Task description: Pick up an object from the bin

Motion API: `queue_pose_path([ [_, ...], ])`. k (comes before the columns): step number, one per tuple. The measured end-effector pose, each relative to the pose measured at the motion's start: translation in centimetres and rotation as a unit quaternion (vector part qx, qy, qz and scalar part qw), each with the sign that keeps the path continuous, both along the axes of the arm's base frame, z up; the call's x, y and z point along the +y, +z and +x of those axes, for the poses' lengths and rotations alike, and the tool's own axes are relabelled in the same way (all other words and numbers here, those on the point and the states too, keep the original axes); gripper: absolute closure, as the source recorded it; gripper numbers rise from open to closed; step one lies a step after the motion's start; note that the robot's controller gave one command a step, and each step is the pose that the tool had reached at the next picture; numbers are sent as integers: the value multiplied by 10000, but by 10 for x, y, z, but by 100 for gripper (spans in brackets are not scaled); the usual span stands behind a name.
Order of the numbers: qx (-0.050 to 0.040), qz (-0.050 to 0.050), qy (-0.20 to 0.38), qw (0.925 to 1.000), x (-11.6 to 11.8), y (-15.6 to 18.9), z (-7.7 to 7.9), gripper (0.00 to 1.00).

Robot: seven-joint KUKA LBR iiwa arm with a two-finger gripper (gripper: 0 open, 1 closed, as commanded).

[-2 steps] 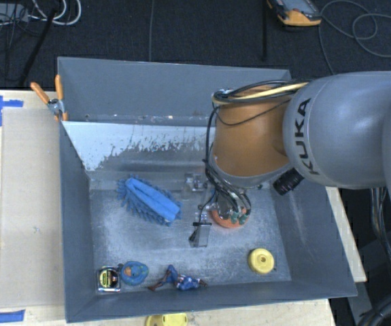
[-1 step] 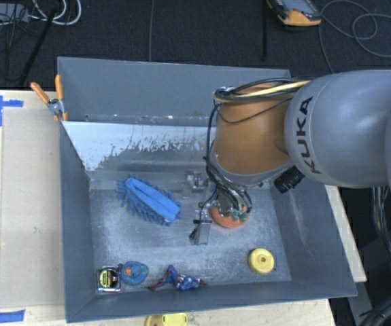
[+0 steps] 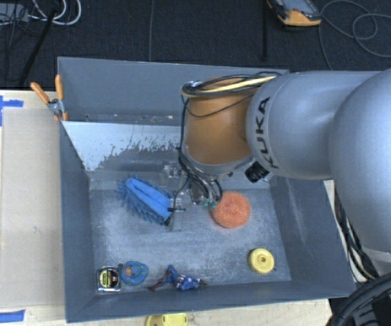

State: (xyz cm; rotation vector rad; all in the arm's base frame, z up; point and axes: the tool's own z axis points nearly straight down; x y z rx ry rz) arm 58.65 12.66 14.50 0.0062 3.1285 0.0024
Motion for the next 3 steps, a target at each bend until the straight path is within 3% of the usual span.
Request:
queue_pose_path([
  [1,65,4,-48,10000,12,-37,-2,0],
  [2,64,-1,-514,9987,12,-75,23,100],
  [3,64,-1,-518,9986,12,-75,23,100],
])
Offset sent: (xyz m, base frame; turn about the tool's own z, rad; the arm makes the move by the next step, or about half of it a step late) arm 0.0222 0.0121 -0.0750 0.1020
